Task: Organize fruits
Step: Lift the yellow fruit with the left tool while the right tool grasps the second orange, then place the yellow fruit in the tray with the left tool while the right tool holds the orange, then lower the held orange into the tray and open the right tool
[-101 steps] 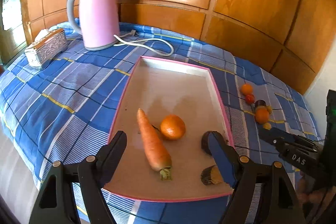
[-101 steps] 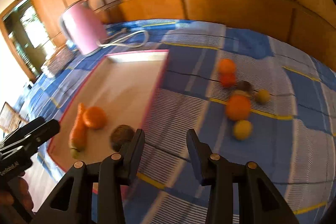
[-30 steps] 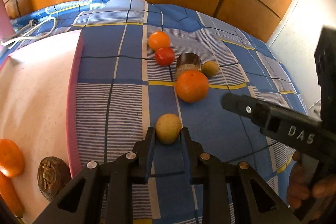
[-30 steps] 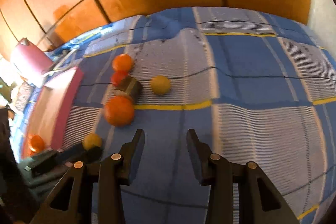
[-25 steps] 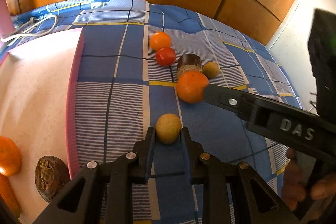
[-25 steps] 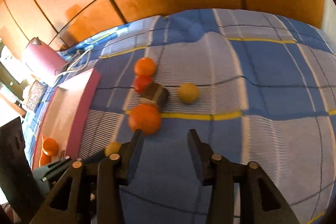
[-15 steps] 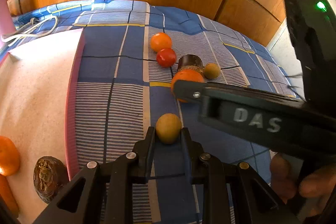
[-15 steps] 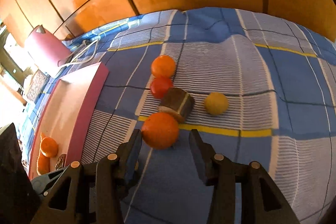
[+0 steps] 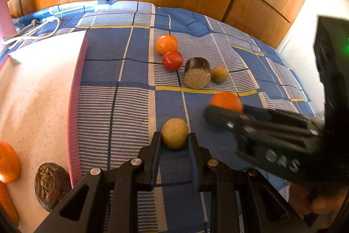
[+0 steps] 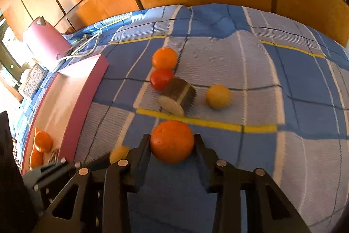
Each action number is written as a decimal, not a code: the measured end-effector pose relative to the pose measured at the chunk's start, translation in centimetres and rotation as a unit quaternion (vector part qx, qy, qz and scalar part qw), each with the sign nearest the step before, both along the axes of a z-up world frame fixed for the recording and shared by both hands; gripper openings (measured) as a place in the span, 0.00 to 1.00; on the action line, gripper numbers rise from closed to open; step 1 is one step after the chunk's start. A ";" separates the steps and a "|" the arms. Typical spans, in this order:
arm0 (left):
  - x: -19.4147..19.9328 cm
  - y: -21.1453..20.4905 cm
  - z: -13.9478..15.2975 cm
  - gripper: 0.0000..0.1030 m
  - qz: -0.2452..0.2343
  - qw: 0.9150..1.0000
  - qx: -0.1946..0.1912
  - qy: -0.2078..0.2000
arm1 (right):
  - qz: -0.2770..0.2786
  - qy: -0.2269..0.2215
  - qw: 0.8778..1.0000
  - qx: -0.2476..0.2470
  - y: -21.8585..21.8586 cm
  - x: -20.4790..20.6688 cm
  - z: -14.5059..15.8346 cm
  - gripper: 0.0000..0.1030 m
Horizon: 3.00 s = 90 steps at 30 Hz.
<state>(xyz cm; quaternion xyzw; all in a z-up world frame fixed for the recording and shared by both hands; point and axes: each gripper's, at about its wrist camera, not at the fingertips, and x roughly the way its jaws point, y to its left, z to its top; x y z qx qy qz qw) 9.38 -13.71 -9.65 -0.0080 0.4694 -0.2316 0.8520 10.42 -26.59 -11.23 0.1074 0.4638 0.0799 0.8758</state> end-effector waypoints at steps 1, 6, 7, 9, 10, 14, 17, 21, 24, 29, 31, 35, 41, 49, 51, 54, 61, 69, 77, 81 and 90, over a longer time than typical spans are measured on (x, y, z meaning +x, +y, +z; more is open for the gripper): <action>0.0 0.0 0.1 0.23 0.001 1.000 0.002 0.001 | -0.004 -0.001 1.000 -0.003 -0.3 -0.5 0.0 0.37; -0.1 -0.1 0.4 0.23 0.004 1.000 0.012 0.005 | -0.019 -0.003 1.000 -0.010 -1.4 -2.4 0.1 0.37; -0.3 0.0 0.5 0.23 0.005 1.000 0.013 0.006 | -0.020 -0.003 1.000 -0.007 -1.5 -2.5 0.1 0.37; -0.6 0.2 0.7 0.23 0.006 1.000 0.016 0.006 | -0.021 -0.003 1.000 -0.004 -1.7 -2.9 0.0 0.37; -0.8 0.4 0.9 0.23 0.007 1.000 0.015 0.004 | -0.023 -0.003 1.000 -0.006 -1.7 -3.1 0.1 0.37; -1.5 0.6 1.8 0.23 0.008 1.000 0.014 -0.007 | -0.025 -0.001 1.000 -0.015 -1.5 -3.8 0.1 0.37; -2.2 0.9 2.6 0.23 0.009 1.000 0.012 -0.016 | -0.025 -0.002 0.999 -0.022 -1.2 -4.3 0.2 0.37; -3.0 1.3 3.8 0.23 0.011 0.999 0.008 -0.030 | -0.019 -0.004 0.999 -0.033 -0.5 -5.2 0.3 0.37; -3.6 2.3 4.7 0.23 0.018 0.999 0.003 -0.040 | -0.016 -0.006 0.999 -0.039 0.0 -5.6 0.2 0.37; -4.0 4.4 6.0 0.23 0.034 0.998 -0.006 -0.050 | -0.007 -0.008 0.999 -0.046 1.0 -6.1 0.3 0.37; -3.8 5.9 6.5 0.23 0.051 0.997 -0.012 -0.054 | -0.001 -0.009 0.999 -0.048 1.6 -6.3 0.4 0.37; -2.2 9.6 7.1 0.23 0.100 0.993 -0.016 -0.058 | 0.015 -0.012 0.998 -0.053 2.9 -6.6 0.4 0.37; 0.9 15.0 6.1 0.23 0.171 0.983 0.018 -0.056 | 0.034 -0.014 0.997 -0.064 4.4 -6.9 0.5 0.37; 1.5 18.3 4.9 0.30 0.216 0.975 0.024 -0.042 | 0.044 -0.012 0.996 -0.072 5.2 -6.7 0.6 0.37; 0.8 18.4 4.9 0.34 0.216 0.976 0.017 -0.038 | 0.044 -0.011 0.996 -0.073 5.3 -6.6 0.5 0.37; 0.0 18.4 5.1 0.34 0.214 0.976 0.019 -0.040 | 0.046 -0.014 0.996 -0.073 5.6 -6.5 0.8 0.37; -2.6 18.1 5.9 0.38 0.207 0.977 0.017 -0.049 | 0.072 -0.030 0.995 -0.057 7.0 -6.3 2.2 0.37; -4.4 18.3 7.1 0.38 0.205 0.977 0.008 -0.062 | 0.123 -0.052 0.990 -0.036 10.7 -5.2 4.5 0.37; -5.5 19.0 7.3 0.41 0.212 0.975 0.000 -0.063 | 0.162 -0.061 0.985 -0.026 14.3 -3.9 5.8 0.37; -5.7 20.0 7.3 0.47 0.229 0.971 -0.005 -0.063 | 0.180 -0.062 0.981 -0.023 16.2 -3.3 6.1 0.37; -5.8 21.8 6.8 0.49 0.251 0.966 -0.003 -0.059 | 0.192 -0.039 0.981 -0.007 19.0 -1.9 4.8 0.38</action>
